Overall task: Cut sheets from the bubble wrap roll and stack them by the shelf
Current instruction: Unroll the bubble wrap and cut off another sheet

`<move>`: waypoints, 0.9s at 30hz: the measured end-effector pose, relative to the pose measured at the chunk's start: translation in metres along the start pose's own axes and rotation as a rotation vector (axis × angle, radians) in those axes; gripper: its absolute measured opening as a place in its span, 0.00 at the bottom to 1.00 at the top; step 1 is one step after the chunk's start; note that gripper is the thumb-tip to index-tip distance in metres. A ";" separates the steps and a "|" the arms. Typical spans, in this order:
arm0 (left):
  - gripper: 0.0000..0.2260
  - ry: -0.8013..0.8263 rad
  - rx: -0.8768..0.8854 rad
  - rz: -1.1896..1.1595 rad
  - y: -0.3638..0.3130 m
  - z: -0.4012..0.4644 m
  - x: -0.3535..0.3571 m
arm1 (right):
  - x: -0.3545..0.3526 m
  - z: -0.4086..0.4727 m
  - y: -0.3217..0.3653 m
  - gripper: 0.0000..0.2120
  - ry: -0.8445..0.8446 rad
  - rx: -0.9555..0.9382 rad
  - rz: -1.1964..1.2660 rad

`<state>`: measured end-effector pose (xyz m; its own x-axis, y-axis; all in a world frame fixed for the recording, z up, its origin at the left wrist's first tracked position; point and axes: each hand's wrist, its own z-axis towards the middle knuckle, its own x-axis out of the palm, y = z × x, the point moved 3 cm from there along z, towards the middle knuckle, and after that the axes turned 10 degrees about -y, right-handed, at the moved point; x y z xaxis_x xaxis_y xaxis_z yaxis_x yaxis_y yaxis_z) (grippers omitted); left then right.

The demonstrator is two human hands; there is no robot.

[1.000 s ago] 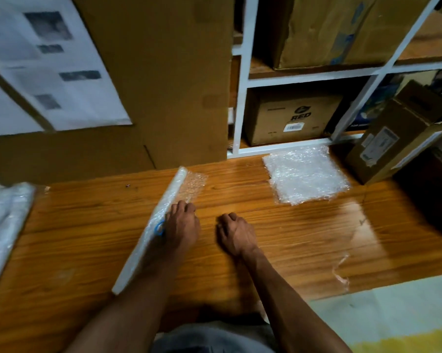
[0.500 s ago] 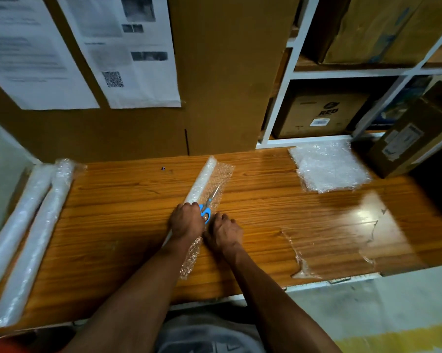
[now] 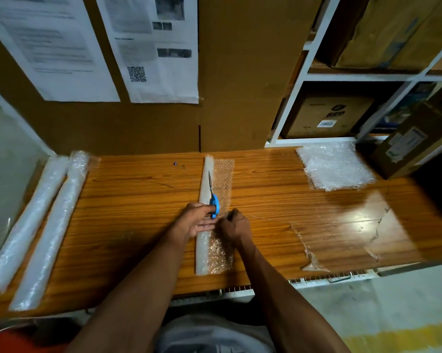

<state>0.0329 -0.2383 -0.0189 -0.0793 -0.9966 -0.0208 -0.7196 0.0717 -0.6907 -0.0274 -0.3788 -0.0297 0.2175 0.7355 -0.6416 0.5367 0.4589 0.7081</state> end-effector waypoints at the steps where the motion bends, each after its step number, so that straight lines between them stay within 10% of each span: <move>1: 0.10 -0.007 0.011 0.004 0.000 -0.001 -0.001 | -0.002 0.000 -0.002 0.07 -0.028 0.023 0.051; 11: 0.16 -0.583 0.288 0.471 -0.021 0.009 -0.059 | 0.020 0.037 -0.083 0.10 -0.184 0.152 0.387; 20: 0.03 -0.043 0.185 0.062 -0.004 -0.016 -0.012 | -0.019 -0.022 -0.036 0.11 -0.223 0.156 0.487; 27: 0.08 -0.359 0.319 0.422 0.005 0.003 -0.037 | -0.032 -0.020 -0.059 0.10 -0.265 0.208 0.524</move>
<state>0.0347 -0.2009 -0.0236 -0.0356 -0.8406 -0.5405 -0.4321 0.5006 -0.7501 -0.0826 -0.4196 -0.0448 0.6754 0.6762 -0.2943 0.4454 -0.0559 0.8936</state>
